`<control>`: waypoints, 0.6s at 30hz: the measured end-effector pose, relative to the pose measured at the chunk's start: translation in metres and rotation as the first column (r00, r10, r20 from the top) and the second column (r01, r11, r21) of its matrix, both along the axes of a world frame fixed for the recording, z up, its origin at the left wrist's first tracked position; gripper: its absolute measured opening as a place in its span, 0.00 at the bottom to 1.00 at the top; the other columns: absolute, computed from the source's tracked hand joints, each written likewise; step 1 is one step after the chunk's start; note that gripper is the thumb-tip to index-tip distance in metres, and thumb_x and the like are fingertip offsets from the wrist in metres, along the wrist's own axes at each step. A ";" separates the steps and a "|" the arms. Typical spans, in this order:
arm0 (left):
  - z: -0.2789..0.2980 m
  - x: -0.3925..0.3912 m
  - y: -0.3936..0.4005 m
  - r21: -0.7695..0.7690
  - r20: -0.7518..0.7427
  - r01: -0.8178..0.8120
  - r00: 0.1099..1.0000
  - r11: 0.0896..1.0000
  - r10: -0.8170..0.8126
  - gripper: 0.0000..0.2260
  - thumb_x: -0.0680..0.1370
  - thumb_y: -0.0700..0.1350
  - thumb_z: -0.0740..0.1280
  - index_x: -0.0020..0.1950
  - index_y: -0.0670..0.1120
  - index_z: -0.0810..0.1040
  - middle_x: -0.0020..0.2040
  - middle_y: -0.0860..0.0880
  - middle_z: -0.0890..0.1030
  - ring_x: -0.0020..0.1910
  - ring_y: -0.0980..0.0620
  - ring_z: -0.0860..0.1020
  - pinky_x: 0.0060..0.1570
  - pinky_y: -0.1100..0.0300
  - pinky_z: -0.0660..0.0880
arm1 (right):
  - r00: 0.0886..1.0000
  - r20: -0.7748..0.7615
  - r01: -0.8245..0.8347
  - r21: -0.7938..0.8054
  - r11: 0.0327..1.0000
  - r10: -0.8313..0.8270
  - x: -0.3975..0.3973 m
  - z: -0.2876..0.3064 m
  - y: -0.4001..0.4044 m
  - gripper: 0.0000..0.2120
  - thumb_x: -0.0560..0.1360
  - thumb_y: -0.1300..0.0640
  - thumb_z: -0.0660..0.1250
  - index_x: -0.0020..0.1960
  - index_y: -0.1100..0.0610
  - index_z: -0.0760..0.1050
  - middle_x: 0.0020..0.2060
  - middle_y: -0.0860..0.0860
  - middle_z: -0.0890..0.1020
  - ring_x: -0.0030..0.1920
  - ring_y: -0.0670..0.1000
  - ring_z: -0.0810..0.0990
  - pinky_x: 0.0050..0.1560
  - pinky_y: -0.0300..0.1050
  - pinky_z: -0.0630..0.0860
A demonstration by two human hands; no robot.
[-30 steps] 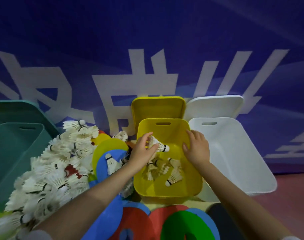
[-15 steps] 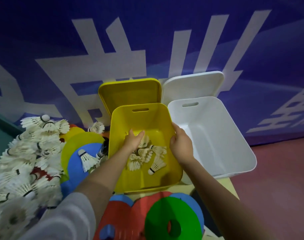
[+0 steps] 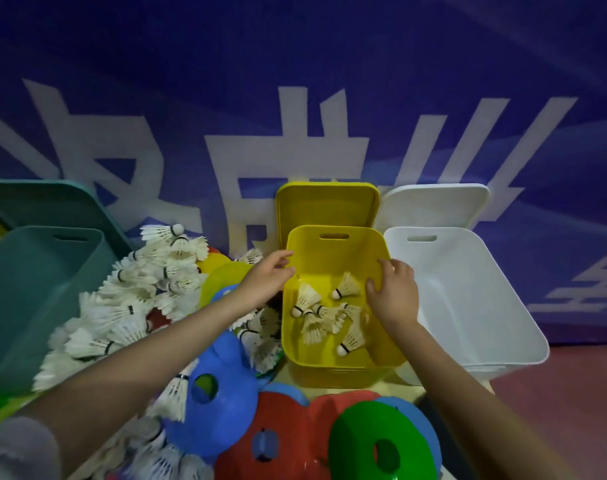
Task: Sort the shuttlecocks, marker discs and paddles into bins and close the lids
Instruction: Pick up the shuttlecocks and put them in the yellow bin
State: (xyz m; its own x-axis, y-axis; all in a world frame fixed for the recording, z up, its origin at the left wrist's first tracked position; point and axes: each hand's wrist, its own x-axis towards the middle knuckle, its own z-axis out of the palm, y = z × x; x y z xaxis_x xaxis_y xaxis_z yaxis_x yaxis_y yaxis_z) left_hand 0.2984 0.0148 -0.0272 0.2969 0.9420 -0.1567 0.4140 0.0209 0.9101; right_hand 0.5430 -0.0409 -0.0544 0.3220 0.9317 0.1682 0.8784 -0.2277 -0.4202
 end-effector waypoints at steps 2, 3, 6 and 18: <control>0.014 -0.033 -0.009 0.037 0.002 -0.024 1.000 0.999 0.024 0.16 0.80 0.44 0.62 0.68 0.49 0.71 0.59 0.51 0.74 0.54 0.55 0.75 0.54 0.56 0.74 | 0.994 -0.076 -0.067 0.094 0.993 0.074 -0.044 0.017 -0.009 0.20 0.75 0.54 0.65 0.66 0.58 0.72 0.61 0.58 0.75 0.64 0.59 0.70 0.60 0.52 0.69; 0.018 -0.052 -0.014 0.053 -0.007 -0.029 1.000 0.998 0.029 0.14 0.80 0.44 0.62 0.66 0.50 0.72 0.57 0.51 0.75 0.53 0.55 0.76 0.53 0.56 0.74 | 0.986 -0.109 -0.113 0.121 0.986 0.126 -0.069 0.025 -0.015 0.19 0.76 0.54 0.64 0.65 0.57 0.73 0.60 0.57 0.76 0.62 0.58 0.72 0.59 0.50 0.70; 0.020 -0.107 -0.027 0.103 -0.049 -0.017 0.999 0.995 0.022 0.11 0.80 0.43 0.62 0.61 0.53 0.74 0.53 0.52 0.77 0.50 0.54 0.78 0.49 0.58 0.75 | 0.940 -0.166 -0.271 0.164 0.949 0.297 -0.139 0.040 -0.034 0.14 0.77 0.54 0.64 0.62 0.55 0.76 0.57 0.53 0.78 0.58 0.53 0.75 0.52 0.46 0.71; -0.022 -0.280 -0.102 0.212 -0.379 0.157 0.923 0.965 -0.067 0.13 0.78 0.51 0.65 0.63 0.55 0.74 0.58 0.56 0.72 0.55 0.59 0.74 0.54 0.66 0.71 | 0.870 -0.473 -0.263 -0.205 0.943 0.140 -0.329 -0.051 -0.119 0.22 0.80 0.45 0.59 0.72 0.51 0.65 0.61 0.50 0.75 0.57 0.48 0.76 0.55 0.45 0.74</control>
